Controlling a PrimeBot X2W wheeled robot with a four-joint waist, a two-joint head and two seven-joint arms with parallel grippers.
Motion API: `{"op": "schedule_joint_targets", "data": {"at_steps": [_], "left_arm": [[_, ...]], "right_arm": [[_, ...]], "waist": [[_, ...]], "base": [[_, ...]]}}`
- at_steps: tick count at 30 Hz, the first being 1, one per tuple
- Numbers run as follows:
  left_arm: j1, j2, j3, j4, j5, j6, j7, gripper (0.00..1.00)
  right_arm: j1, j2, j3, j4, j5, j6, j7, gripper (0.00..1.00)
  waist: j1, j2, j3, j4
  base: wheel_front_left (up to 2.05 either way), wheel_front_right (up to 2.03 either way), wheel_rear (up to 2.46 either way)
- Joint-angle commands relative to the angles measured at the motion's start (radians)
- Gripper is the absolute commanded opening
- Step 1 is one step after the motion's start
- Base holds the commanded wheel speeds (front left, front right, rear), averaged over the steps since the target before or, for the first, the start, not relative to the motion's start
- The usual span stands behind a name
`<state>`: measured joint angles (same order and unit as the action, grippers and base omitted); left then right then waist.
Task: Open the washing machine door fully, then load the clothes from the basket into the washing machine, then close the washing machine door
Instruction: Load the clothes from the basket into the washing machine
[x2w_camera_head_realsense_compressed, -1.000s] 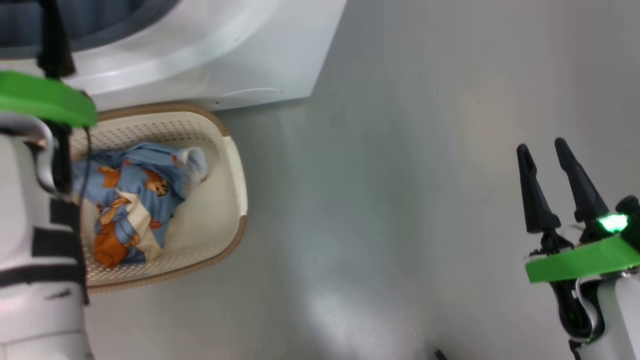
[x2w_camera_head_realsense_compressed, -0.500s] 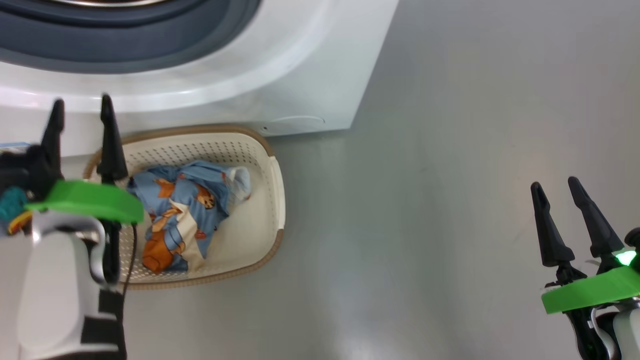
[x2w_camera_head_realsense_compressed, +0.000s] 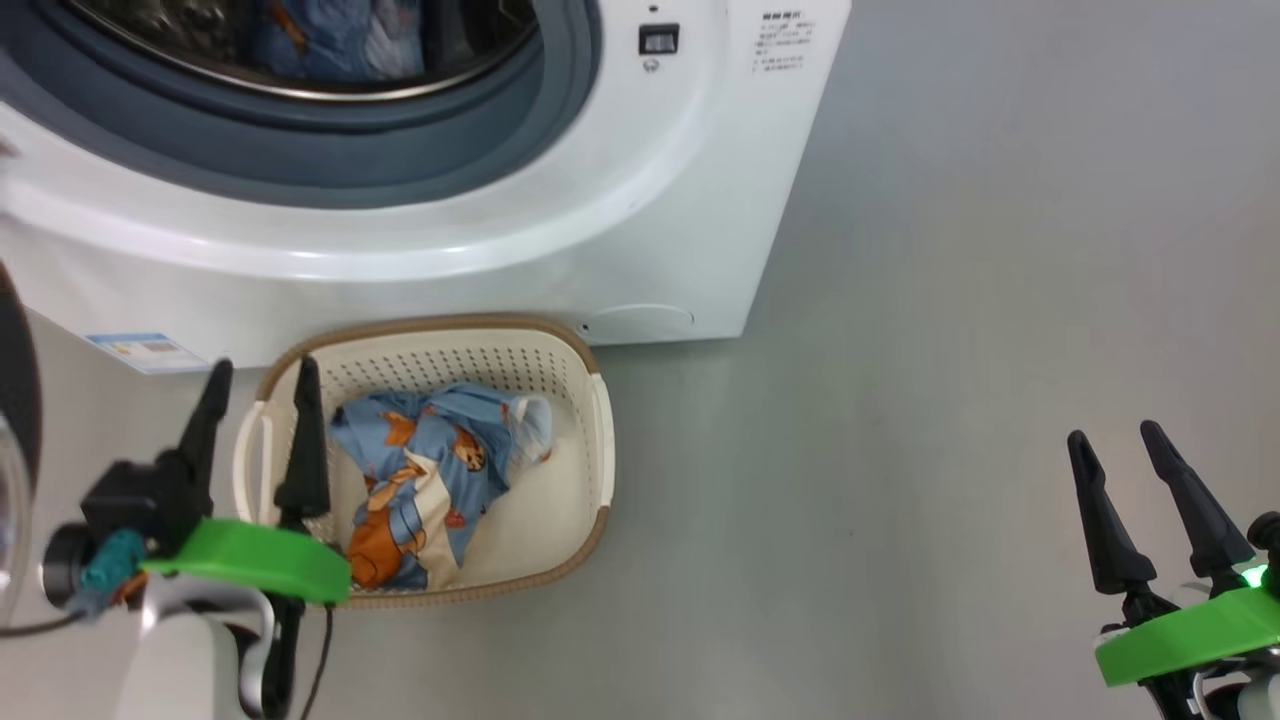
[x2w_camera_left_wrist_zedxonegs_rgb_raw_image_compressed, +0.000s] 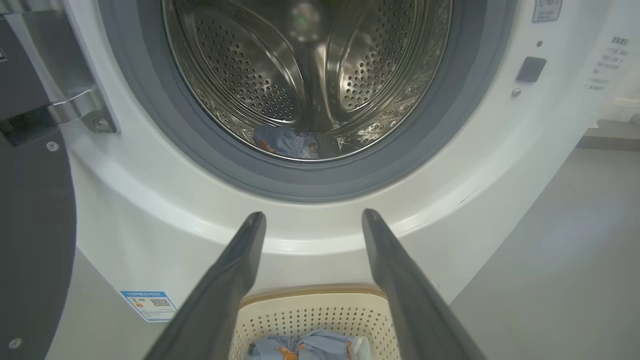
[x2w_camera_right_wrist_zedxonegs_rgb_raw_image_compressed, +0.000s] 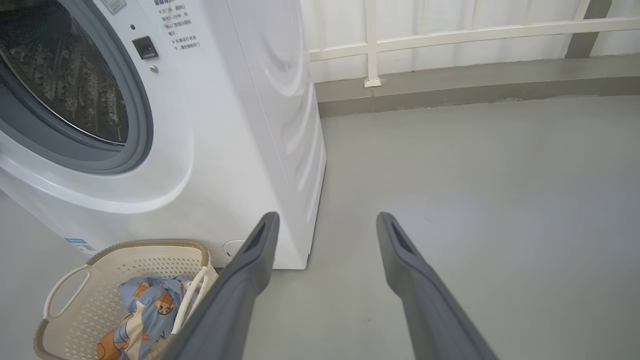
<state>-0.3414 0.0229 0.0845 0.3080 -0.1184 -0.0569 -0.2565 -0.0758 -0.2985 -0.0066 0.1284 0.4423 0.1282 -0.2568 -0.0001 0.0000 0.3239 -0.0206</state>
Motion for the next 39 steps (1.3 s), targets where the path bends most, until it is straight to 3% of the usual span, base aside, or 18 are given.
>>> {"op": "schedule_joint_targets", "data": {"at_steps": [1,16,27,39], "left_arm": [[0.032,0.028,0.021,-0.039,-0.011,0.008,-0.005,1.00],[0.292,0.027,0.035,-0.148,-0.017,0.020,-0.005,1.00],[0.442,0.027,0.063,-0.249,-0.023,0.036,-0.005,1.00],[0.482,0.027,0.032,-0.275,-0.045,0.067,-0.005,1.00]], "right_arm": [[0.030,-0.028,0.019,-0.018,-0.004,0.003,-0.005,1.00],[0.146,-0.027,0.006,-0.010,-0.002,0.003,-0.005,1.00],[0.199,-0.026,-0.002,-0.024,-0.001,0.003,-0.005,1.00],[0.211,-0.017,-0.008,-0.026,-0.002,0.003,-0.005,1.00]], "waist": [[0.0001,0.0000,-0.038,0.016],[0.0001,0.0000,-0.183,0.041],[0.0001,0.0000,-0.222,0.039],[0.0001,0.0000,-0.233,0.033]], "base": [[0.00,0.00,0.00],[0.00,0.00,0.00],[0.00,0.00,0.00],[0.00,0.00,0.00]]}}
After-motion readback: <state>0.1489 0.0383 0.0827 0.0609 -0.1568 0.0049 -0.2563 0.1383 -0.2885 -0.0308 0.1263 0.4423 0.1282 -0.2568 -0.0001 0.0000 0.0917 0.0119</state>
